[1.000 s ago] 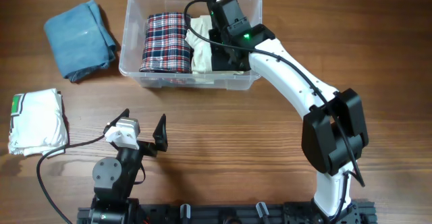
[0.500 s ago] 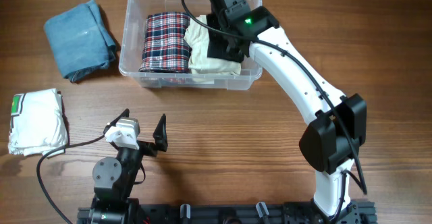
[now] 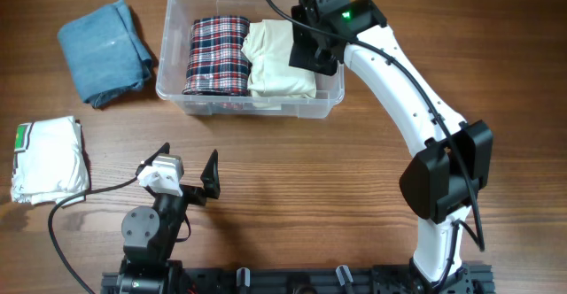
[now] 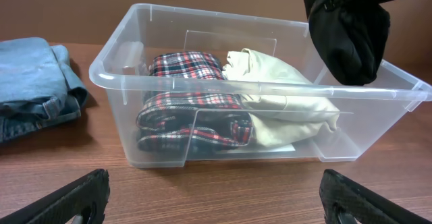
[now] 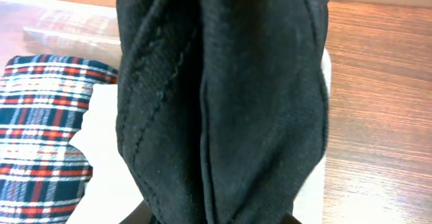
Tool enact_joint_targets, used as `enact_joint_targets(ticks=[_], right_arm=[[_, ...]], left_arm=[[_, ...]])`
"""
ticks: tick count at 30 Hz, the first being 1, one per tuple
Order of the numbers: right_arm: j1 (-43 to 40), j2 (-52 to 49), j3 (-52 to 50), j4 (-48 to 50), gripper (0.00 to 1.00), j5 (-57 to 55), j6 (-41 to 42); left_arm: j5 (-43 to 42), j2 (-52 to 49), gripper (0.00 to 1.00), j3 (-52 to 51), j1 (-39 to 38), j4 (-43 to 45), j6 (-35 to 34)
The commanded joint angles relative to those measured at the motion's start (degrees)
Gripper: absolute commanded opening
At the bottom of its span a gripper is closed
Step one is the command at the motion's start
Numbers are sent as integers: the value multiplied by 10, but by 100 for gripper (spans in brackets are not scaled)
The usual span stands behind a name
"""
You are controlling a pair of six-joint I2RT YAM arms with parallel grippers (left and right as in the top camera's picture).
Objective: Pack container
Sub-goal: 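Lower the black item into the bin's right side and release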
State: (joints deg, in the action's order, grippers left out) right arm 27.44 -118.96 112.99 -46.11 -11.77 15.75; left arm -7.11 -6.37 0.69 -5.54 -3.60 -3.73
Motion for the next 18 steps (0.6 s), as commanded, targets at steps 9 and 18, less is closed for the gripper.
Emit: enact_joint_targets(ticks=[9, 18], right_arm=[[-4, -64, 9, -18, 48, 11, -6], [-3, -54, 11, -29, 73, -23, -6]], left_arm=[[1, 2, 100, -4, -2, -1, -1], [1, 2, 100, -4, -2, -1, -1]])
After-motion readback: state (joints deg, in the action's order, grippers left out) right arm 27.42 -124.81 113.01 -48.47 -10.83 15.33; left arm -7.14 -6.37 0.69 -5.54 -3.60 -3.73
